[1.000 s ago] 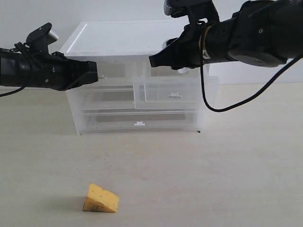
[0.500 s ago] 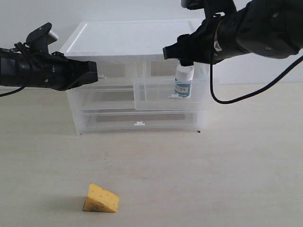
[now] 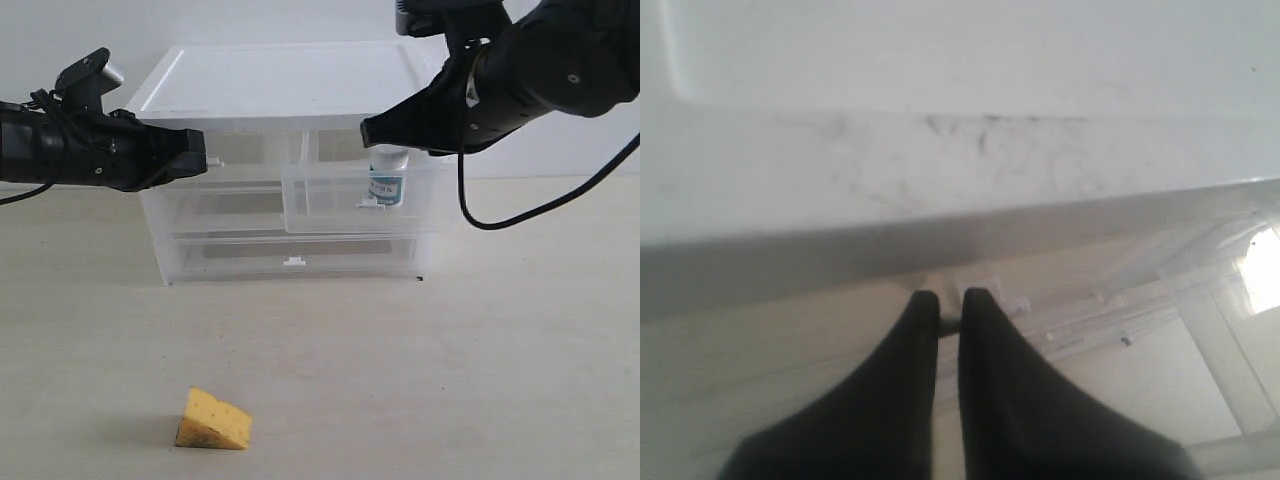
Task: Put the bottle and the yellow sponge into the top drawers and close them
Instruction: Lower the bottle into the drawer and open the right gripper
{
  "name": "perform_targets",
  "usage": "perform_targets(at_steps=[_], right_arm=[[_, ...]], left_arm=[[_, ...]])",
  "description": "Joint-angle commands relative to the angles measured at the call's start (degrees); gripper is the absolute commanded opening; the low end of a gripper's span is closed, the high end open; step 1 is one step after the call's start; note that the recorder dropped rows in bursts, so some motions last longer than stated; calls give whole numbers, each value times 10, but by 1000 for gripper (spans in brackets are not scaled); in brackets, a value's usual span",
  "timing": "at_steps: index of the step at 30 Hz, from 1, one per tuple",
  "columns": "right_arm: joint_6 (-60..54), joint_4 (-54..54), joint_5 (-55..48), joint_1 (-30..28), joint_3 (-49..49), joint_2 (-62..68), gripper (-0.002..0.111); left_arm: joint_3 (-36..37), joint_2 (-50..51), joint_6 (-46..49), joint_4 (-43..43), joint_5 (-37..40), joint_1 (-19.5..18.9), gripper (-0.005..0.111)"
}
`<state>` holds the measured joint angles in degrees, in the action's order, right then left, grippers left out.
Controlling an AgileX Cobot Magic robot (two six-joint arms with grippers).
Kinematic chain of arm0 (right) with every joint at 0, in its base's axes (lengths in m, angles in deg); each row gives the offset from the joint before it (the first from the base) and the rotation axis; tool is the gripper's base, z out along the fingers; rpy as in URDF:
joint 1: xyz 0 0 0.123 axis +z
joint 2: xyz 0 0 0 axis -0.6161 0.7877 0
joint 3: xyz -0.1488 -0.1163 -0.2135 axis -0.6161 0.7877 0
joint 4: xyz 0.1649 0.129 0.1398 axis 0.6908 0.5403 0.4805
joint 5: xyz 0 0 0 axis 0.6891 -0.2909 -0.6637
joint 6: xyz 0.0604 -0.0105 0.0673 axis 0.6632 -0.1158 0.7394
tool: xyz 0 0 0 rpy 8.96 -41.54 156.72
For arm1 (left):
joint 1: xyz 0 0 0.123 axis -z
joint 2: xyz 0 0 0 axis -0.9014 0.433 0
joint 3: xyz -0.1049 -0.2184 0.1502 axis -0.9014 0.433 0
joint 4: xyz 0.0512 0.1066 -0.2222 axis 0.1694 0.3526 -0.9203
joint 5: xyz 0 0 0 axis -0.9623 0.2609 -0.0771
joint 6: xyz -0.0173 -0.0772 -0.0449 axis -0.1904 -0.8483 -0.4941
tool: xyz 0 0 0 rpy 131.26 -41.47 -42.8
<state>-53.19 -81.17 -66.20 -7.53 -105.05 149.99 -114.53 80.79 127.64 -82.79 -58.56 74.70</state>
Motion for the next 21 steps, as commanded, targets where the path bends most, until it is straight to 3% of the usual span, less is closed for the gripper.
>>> perform_targets(at_steps=[1,8,21], right_arm=[[-91,106,71,22,-2,6,0],[-165,194,86,20,-2,-52,0],[-198,232,-75,20,-2,-69,0]], left_arm=[[-4,16,-4,-9,-6,6,4],[-4,16,-4,-9,-8,6,4],[-4,16,-4,-9,-5,6,4]])
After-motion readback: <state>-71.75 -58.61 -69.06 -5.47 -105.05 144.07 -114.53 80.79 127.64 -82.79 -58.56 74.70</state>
